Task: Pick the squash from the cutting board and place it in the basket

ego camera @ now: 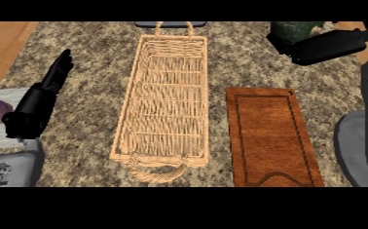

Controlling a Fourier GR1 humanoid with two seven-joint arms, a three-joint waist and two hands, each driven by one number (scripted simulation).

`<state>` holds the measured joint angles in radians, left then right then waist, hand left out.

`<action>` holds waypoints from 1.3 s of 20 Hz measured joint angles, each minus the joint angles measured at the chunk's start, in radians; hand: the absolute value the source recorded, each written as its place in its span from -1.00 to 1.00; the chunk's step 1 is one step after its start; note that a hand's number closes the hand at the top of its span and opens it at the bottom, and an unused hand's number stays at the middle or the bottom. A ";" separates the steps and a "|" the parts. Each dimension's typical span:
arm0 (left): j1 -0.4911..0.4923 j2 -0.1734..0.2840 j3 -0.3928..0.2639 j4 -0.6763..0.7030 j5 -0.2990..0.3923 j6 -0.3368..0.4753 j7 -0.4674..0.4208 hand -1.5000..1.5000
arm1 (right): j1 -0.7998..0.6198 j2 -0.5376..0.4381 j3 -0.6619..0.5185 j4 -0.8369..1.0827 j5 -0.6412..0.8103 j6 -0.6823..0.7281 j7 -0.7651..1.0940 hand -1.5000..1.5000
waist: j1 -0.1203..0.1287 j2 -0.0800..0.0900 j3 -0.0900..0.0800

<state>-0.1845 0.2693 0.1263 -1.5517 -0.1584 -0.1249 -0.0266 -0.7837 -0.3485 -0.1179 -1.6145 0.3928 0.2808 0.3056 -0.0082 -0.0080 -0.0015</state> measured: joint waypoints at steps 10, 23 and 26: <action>-0.024 -0.019 -0.012 0.023 -0.017 0.009 -0.006 0.00 | -0.311 0.140 0.112 -0.017 -0.070 0.078 0.412 1.00 | 0.013 0.004 0.000; -0.034 -0.024 -0.013 -0.010 -0.019 0.001 0.028 0.00 | -0.489 0.312 0.210 0.246 -0.042 0.078 0.582 1.00 | 0.018 0.007 0.000; -0.030 -0.015 -0.003 0.000 -0.014 -0.009 0.016 0.00 | -0.486 0.310 0.247 0.269 -0.018 0.104 0.596 1.00 | 0.015 0.007 0.001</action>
<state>-0.2145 0.2546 0.1232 -1.5520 -0.1720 -0.1334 -0.0110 -1.2702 -0.0387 0.1289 -1.3450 0.3750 0.3844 0.9015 0.0069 -0.0012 -0.0009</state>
